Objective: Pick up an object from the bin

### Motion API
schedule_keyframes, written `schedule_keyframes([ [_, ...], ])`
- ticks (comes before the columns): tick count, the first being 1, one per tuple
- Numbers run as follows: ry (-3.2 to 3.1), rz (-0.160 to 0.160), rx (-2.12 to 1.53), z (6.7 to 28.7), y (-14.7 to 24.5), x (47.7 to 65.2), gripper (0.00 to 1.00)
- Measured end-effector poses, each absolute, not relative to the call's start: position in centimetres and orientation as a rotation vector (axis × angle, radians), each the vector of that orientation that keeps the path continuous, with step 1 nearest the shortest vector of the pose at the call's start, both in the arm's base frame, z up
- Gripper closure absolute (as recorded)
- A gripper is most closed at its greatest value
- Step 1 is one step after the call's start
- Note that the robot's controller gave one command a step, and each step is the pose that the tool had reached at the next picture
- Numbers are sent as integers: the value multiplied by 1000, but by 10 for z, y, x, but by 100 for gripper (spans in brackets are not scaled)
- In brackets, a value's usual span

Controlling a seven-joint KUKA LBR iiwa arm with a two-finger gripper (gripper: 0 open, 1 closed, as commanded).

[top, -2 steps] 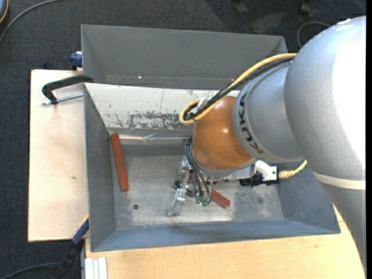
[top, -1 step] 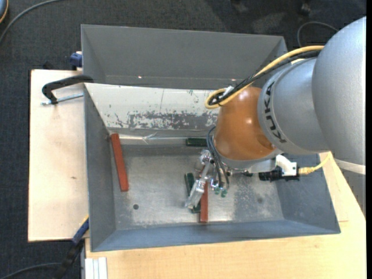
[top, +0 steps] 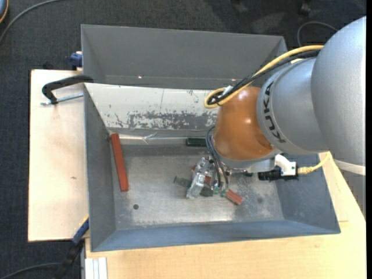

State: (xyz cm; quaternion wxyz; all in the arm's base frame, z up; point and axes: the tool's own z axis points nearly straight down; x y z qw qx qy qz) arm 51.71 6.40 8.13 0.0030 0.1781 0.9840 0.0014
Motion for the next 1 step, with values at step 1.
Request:
schedule_keyframes([
  [1, 3075, 9, 579, 220, 81, 523, 100],
])
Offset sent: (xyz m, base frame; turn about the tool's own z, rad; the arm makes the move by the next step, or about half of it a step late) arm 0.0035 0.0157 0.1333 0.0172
